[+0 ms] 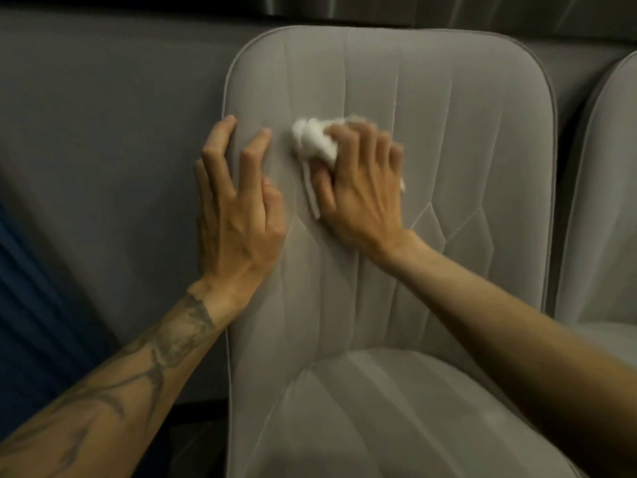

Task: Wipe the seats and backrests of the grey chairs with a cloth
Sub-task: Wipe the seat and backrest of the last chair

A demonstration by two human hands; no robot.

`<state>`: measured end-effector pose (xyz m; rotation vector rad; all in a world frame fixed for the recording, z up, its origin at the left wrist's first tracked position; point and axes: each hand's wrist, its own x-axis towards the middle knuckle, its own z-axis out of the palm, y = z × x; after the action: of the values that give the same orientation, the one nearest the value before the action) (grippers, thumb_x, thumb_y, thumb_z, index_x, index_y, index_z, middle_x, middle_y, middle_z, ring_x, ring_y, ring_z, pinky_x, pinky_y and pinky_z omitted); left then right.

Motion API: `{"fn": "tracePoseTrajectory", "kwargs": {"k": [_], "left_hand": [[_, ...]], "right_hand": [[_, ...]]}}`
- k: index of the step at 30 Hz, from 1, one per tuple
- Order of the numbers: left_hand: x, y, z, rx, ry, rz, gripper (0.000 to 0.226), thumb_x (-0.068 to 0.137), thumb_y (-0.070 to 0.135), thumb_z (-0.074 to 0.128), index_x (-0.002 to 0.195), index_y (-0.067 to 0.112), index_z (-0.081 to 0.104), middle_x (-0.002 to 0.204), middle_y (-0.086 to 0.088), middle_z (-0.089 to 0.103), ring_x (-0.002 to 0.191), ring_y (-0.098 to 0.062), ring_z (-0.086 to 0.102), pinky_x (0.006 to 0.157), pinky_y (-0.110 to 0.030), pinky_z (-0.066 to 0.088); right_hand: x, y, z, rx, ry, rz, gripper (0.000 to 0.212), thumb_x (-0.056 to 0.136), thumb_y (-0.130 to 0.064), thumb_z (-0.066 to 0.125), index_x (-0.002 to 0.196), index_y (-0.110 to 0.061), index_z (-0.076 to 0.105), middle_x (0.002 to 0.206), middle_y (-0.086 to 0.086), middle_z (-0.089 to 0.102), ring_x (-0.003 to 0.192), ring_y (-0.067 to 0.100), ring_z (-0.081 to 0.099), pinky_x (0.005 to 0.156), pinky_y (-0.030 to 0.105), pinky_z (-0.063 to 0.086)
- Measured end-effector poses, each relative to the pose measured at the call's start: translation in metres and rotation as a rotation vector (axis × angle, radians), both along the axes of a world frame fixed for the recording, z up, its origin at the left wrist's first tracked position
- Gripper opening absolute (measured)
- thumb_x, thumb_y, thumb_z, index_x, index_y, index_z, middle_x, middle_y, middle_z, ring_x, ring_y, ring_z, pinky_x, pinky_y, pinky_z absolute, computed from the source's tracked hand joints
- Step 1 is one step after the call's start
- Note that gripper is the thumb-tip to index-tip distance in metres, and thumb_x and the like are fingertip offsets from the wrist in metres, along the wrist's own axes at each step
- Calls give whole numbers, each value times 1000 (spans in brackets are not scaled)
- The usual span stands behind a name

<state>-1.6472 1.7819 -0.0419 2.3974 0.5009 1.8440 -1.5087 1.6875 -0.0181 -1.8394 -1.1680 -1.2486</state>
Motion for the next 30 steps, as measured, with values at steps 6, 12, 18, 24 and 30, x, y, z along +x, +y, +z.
{"fn": "tracePoseTrajectory", "kwargs": {"k": [6, 12, 18, 24, 30], "left_hand": [[0, 0, 0, 5, 12, 11, 48, 99, 7, 45, 147, 14, 49, 159, -26, 36, 137, -40, 45, 110, -42, 40], [-2, -2, 1, 0, 21, 15, 49, 99, 6, 48, 147, 11, 51, 158, -26, 37, 138, -41, 45, 112, -39, 36], [-1, -2, -1, 9, 16, 6, 48, 98, 6, 48, 146, 9, 51, 156, -28, 37, 136, -42, 46, 112, -45, 41], [-2, -1, -1, 7, 14, 8, 49, 98, 7, 46, 147, 11, 50, 158, -26, 37, 137, -40, 44, 114, -36, 33], [-3, -1, 0, -23, 4, -38, 48, 98, 6, 44, 146, 10, 52, 157, -26, 38, 137, -40, 47, 114, -41, 39]], "right_hand": [[-13, 25, -2, 231, 141, -95, 37, 98, -44, 47, 123, -18, 55, 124, 6, 53, 105, 24, 47, 87, 38, 33], [3, -7, -16, -59, -68, -21, 36, 101, -46, 43, 124, -21, 54, 124, 6, 54, 103, 27, 49, 87, 42, 35], [30, 7, 38, 337, 120, -283, 38, 101, -48, 38, 117, -19, 55, 116, 7, 56, 100, 24, 45, 81, 38, 29], [-5, -12, -27, -138, -55, 3, 37, 99, -43, 47, 125, -19, 55, 124, 8, 55, 102, 29, 49, 86, 42, 34], [0, 19, 11, 266, 146, -133, 30, 101, -44, 41, 117, -21, 51, 116, 4, 52, 98, 24, 45, 81, 40, 33]]}}
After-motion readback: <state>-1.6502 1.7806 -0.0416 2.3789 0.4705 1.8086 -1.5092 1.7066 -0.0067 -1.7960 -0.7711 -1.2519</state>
